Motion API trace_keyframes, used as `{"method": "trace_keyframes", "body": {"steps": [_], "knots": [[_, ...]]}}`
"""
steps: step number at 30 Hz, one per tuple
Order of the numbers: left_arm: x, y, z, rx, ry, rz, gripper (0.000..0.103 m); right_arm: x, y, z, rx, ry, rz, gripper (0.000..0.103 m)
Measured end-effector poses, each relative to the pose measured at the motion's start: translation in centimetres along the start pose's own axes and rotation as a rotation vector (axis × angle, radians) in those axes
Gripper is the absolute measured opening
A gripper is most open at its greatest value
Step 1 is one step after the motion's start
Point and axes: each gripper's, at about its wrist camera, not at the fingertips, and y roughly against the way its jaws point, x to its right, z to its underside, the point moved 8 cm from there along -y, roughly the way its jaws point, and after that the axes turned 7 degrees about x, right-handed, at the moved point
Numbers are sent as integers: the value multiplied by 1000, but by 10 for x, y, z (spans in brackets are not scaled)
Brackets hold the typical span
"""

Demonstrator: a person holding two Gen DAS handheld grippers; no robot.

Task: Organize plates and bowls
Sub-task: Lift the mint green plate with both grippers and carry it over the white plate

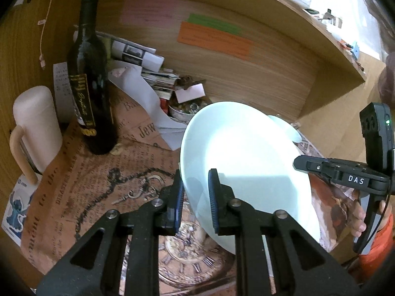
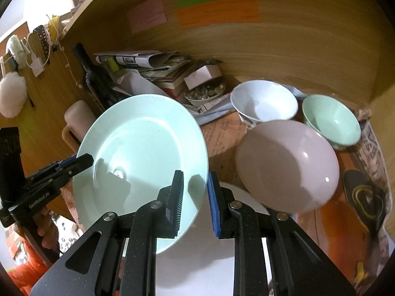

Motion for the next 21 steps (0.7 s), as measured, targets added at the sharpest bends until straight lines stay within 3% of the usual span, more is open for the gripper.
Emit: {"method": "trace_keyframes", "body": {"steps": [21], "knots": [[30, -1, 43, -93, -22, 45, 18, 33, 23, 52, 28, -112, 14, 18]]}}
